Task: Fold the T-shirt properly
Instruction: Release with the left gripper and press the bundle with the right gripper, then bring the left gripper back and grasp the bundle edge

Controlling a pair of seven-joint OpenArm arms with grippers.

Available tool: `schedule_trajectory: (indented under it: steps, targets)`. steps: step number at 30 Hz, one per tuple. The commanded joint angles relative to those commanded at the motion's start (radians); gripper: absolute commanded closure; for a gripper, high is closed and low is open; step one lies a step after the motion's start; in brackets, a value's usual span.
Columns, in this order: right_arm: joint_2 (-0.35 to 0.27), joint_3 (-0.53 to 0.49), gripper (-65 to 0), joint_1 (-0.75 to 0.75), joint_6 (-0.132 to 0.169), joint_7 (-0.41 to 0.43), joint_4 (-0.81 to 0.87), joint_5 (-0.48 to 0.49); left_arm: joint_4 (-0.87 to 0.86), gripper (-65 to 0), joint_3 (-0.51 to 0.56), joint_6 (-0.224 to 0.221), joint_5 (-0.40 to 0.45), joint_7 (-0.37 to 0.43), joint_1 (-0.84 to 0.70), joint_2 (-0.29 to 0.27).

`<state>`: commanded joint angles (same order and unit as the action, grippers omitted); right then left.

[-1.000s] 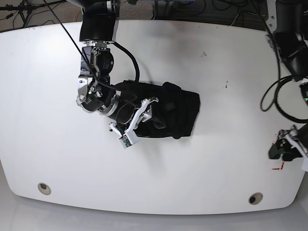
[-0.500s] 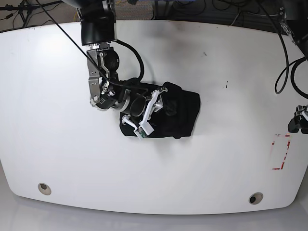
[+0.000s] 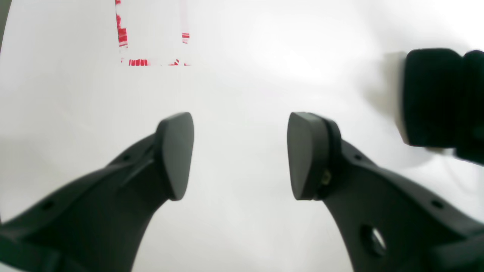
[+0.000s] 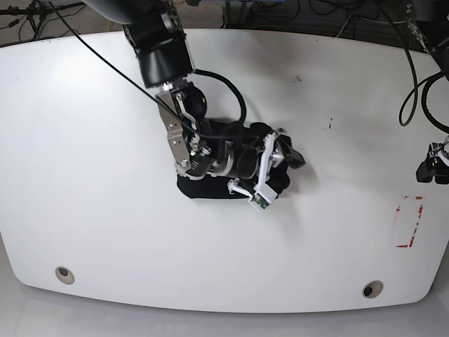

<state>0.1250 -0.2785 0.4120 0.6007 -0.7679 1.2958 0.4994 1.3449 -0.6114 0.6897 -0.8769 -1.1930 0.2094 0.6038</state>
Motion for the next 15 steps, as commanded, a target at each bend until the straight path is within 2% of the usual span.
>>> schedule_trajectory:
  steps: [4,9,15]
  targets:
    - [0.005,-0.002,-34.2,0.080,0.000,0.015,-0.064,0.000,0.000,-36.7,0.003,0.000,-0.021,-0.003,0.002,0.000]
    - [-0.005,-0.002,-34.2,0.118,0.000,0.009,-0.058,0.000,0.002,-36.7,0.012,-0.003,-0.055,-0.003,0.003,-0.002]
    - [-0.075,-0.020,-34.2,0.121,0.000,-0.029,-0.034,0.000,0.084,-36.7,0.133,-0.002,-0.057,-0.003,0.005,-0.002]
